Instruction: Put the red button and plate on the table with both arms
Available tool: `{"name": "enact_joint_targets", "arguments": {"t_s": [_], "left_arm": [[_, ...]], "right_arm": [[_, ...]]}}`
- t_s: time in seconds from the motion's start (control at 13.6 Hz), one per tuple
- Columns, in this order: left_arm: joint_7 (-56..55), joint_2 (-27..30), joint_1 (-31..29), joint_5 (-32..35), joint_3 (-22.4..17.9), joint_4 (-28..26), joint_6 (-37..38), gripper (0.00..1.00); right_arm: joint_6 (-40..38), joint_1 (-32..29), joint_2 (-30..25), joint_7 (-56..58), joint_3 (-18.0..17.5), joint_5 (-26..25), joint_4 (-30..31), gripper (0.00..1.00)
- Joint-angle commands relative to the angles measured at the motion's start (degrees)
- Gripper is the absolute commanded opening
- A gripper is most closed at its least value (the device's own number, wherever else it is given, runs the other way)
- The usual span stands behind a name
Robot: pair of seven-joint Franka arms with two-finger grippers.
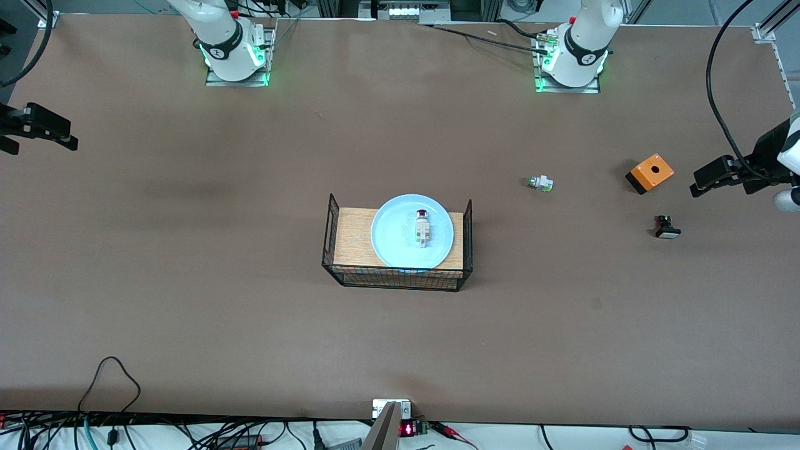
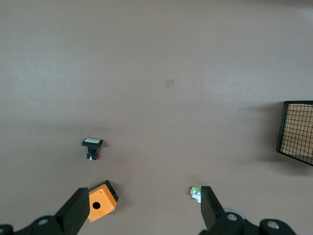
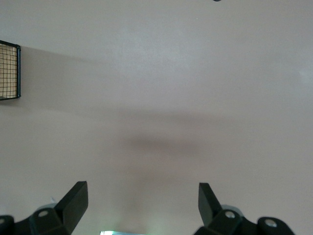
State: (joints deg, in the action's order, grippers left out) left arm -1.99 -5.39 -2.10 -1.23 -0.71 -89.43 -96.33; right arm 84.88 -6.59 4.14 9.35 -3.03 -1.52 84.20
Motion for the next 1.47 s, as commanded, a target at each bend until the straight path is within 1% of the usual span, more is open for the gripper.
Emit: {"name": "enact_joint_targets", "arguments": {"t_s": [0.0, 0.29, 0.37, 0.52, 0.59, 0.66, 0.81, 0.88, 1.03, 1.1, 1.18, 1.25, 1.33, 1.4], "left_arm": [[0.6, 0.9, 0.3, 0.0, -0.3, 0.0, 1.2, 1.0], [1.0, 0.5, 1.0, -0.7, -0.3, 0.6, 0.6, 1.0], [0.9, 0.1, 1.9, -0.6, 0.4, 0.7, 0.8, 1.0], [0.8, -1.1, 4.5, -0.4, 2.9, 0.1, 1.1, 1.0], [0.4, -4.5, 5.4, 0.1, 4.3, 0.2, 1.5, 1.0], [0.7, -4.9, 5.5, 0.1, 4.7, 0.4, 3.0, 1.0], [1.8, -4.9, 5.5, -0.9, 5.2, 0.3, 3.3, 1.0], [1.7, -4.9, 6.0, -1.7, 6.3, 0.5, 3.3, 1.0], [0.4, -5.2, 6.5, -3.2, 11.1, 0.6, 2.9, 1.0], [-1.9, -6.5, 7.7, -4.2, 14.1, 0.7, 2.8, 1.0], [-5.4, -8.3, 9.6, -3.6, 16.1, 3.4, 1.6, 1.0], [-9.3, -11.0, 13.0, -3.1, 16.8, 7.0, 1.1, 1.0], [-12.4, -13.4, 16.6, -2.4, 16.6, 9.9, 1.1, 1.0], [-15.4, -15.7, 18.9, -2.2, 16.6, 12.0, 1.1, 1.0]], "right_arm": [[-0.3, -0.3, 1.0, -0.5, -0.2, -0.1, -1.6, 1.0], [-0.3, -0.3, 1.1, -0.5, -0.2, -0.1, -1.6, 1.0], [-0.2, -0.3, 1.1, -0.5, -0.2, -0.2, -1.5, 1.0], [-0.1, -0.3, 1.1, -0.5, -0.2, -0.2, -1.6, 1.0], [-0.1, -0.3, 1.1, -0.5, -0.2, -0.1, -1.6, 1.0], [0.2, -0.3, 1.3, -0.5, -0.2, -0.2, -1.5, 1.0], [1.9, -0.3, 2.1, 0.0, -0.2, -0.2, -1.6, 1.0], [2.0, -0.4, 2.4, 0.2, -0.2, -0.1, -1.6, 1.0], [2.0, -0.4, 2.8, 0.1, -0.2, 0.0, -1.6, 1.0], [2.1, -0.5, 2.8, 0.1, -0.2, 0.0, -1.6, 1.0], [2.6, -0.5, 2.9, 0.0, -0.1, 0.1, -1.6, 1.0], [3.2, -0.5, 3.0, -0.4, -0.1, 0.5, -1.6, 1.0], [3.8, -0.5, 3.1, -0.6, -0.1, 1.2, -1.6, 1.0], [4.0, -0.6, 3.4, -0.6, -0.1, 1.8, -1.6, 1.0]]}}
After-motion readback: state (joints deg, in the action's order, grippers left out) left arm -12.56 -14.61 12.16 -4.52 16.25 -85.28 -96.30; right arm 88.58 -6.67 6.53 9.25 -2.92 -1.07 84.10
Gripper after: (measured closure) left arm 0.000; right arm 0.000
